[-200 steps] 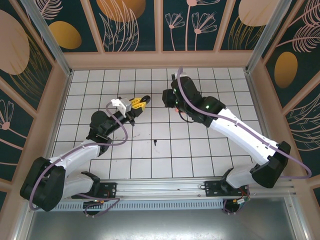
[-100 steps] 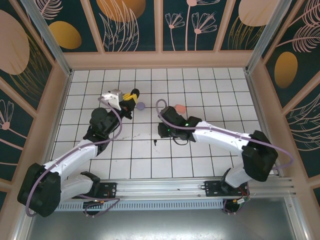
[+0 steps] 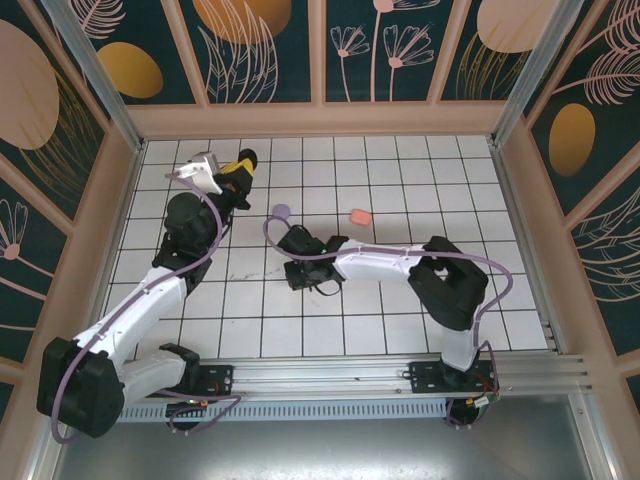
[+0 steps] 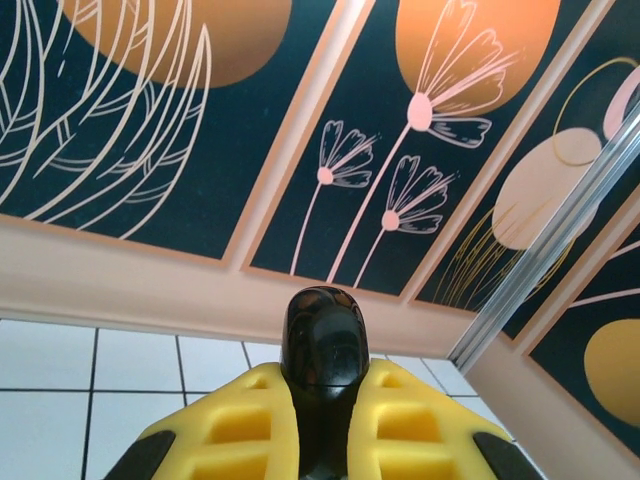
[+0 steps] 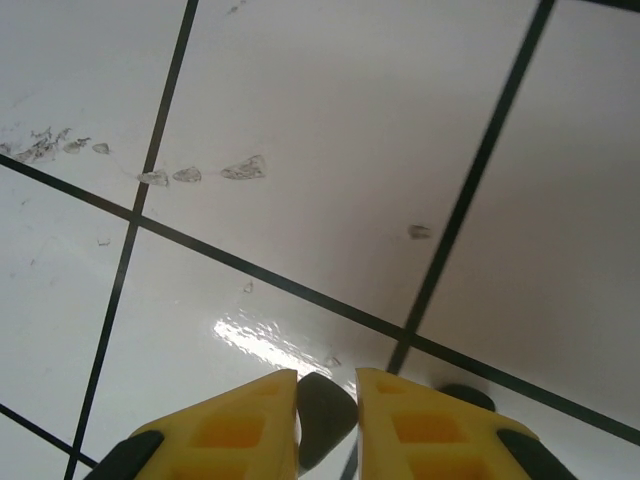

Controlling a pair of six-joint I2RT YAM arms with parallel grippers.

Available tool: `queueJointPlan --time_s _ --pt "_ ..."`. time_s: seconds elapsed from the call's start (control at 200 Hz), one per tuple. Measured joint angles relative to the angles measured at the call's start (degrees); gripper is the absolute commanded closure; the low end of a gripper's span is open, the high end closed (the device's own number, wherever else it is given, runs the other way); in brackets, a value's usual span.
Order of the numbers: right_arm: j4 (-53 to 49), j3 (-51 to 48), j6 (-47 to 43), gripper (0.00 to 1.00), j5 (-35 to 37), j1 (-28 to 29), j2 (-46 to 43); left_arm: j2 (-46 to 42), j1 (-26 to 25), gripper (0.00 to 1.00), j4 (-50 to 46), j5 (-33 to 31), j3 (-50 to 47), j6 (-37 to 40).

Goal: Insert the wireless bluetooth earbuds into the charging case

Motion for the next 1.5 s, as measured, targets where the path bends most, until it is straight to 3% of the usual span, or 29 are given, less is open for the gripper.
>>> queueJointPlan --time_s 0.651,0.896,1.056,1.201,1.501 --pt "-3.5 6.2 -1.4 0.53 -0.4 0.4 5.4 0.1 0.0 1.0 -2.8 0.7 1.4 -1.7" --pt "-5.8 7.3 -1.4 0.52 1.4 0.4 -2.9 0.5 0.0 1.0 -3.8 3.3 3.6 -1.6" --pt "-5.7 4.3 -1.7 0.51 2.9 -1.6 -15.2 0.7 0.1 1.0 -3.6 10.7 4.3 -1.2" --pt "-4.0 -0.8 -3.1 0.47 2.2 -6.9 -28.0 2.1 0.1 1.0 -0.9 20.8 4.3 -1.2" --pt "3.7 -3.6 -6.6 0.41 -11.3 -16.2 -42.1 5.3 0.1 1.0 10.7 41.3 3.5 -5.5"
